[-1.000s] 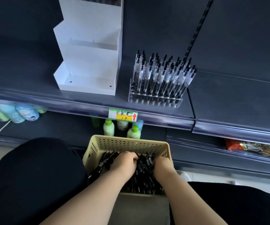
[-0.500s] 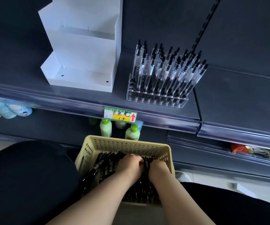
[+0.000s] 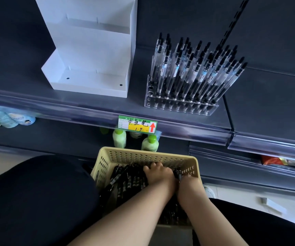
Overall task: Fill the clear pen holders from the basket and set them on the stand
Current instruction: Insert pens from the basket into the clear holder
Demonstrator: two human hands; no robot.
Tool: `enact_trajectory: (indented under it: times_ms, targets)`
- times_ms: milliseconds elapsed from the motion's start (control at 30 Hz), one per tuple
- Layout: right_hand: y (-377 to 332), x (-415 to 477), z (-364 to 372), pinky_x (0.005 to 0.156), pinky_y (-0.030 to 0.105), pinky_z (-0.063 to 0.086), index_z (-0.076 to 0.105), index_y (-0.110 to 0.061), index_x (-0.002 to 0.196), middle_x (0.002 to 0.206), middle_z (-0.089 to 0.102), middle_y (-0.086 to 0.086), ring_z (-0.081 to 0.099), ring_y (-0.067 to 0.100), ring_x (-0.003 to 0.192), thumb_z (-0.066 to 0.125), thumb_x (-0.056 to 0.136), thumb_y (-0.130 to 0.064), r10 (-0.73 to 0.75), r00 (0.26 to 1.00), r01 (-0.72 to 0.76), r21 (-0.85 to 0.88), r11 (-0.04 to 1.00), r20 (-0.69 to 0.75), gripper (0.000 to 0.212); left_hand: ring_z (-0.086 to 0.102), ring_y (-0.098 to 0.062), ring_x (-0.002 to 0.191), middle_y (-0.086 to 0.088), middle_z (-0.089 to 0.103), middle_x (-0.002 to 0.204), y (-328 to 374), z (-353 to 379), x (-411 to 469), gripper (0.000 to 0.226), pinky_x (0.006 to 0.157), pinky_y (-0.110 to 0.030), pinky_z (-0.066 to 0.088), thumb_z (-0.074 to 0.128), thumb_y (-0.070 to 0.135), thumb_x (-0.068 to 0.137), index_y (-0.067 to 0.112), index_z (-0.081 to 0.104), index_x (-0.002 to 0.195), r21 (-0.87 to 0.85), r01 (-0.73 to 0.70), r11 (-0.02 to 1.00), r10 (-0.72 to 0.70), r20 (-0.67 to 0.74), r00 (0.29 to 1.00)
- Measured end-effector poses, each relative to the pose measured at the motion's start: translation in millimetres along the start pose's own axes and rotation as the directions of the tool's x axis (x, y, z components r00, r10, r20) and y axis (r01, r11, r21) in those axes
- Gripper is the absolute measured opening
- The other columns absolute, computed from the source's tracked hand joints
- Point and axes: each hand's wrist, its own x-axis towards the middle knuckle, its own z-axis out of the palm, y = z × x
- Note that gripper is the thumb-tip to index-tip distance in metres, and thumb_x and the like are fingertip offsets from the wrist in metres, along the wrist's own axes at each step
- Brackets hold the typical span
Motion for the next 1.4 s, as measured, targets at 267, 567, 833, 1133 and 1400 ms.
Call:
enact_trajectory:
  times_ms: [267, 567, 833, 1133, 1400]
  targets:
    - [-6.6, 0.7, -4.0, 0.081, 0.029, 0.044, 0.046, -0.001, 0.119, 0.12, 0.058, 0.014, 0.058, 0.028, 0.108, 0.043, 0.091, -0.024, 0.102, 0.993, -0.077, 0.31, 0.947, -0.064, 0.036, 0.044, -0.025, 0.121, 0.0, 0.058, 0.125, -18.7, -6.9, -14.2, 0.047, 0.09, -0.041, 0.031, 0.043, 0.055, 0.084, 0.026, 0.065, 0.113, -0.397, 0.15, 0.905, -0.166, -0.008, 0.986]
    - [-12.5, -38.8, -35.5, 0.076, 0.033, 0.05, 0.05, -0.008, 0.112, 0.099, 0.063, 0.01, 0.06, 0.028, 0.091, 0.048, 0.09, -0.022, -0.014, 0.944, 0.173, 0.458, 0.872, -0.33, 0.027, 0.063, -0.014, 0.092, 0.003, 0.07, 0.098, -53.7, -33.0, -58.6, 0.013, 0.072, -0.02, 0.042, 0.062, 0.03, 0.087, 0.02, 0.067, 0.096, -0.771, -0.219, 0.598, -0.07, -0.322, 0.944]
    - [-26.1, -79.2, -73.8, 0.057, 0.033, 0.043, 0.04, -0.013, 0.087, 0.076, 0.054, 0.001, 0.055, 0.022, 0.068, 0.046, 0.093, -0.021, -0.084, 0.794, 0.482, 0.539, 0.691, -0.602, 0.012, 0.06, -0.002, 0.086, 0.019, 0.064, 0.087, -81.9, -76.3, -108.0, 0.011, 0.07, -0.012, 0.041, 0.064, 0.029, 0.086, 0.035, 0.054, 0.086, -0.646, -0.441, 0.623, 0.025, -0.547, 0.836]
    - [-36.9, -109.4, -125.1, 0.06, 0.006, 0.039, 0.048, -0.03, 0.091, 0.076, 0.058, -0.014, 0.056, -0.004, 0.07, 0.059, 0.09, -0.018, -0.041, 0.628, 0.712, 0.553, 0.432, -0.777, 0.016, 0.062, 0.005, 0.075, 0.014, 0.067, 0.081, -110.0, -144.6, -138.8, 0.021, 0.068, -0.006, 0.047, 0.068, 0.017, 0.082, 0.035, 0.058, 0.078, -0.57, -0.645, 0.509, -0.049, -0.767, 0.639]
    - [-33.4, -123.9, -216.9, 0.064, 0.027, 0.051, 0.052, -0.042, 0.087, 0.081, 0.064, -0.007, 0.06, 0.009, 0.067, 0.051, 0.093, -0.026, 0.009, 0.367, 0.867, 0.346, 0.358, -0.93, 0.017, 0.062, 0.008, 0.076, 0.025, 0.067, 0.081, -120.9, -213.0, -123.8, 0.02, 0.067, -0.004, 0.044, 0.068, 0.021, 0.083, 0.038, 0.06, 0.077, -0.492, -0.787, 0.373, -0.199, -0.871, 0.45]
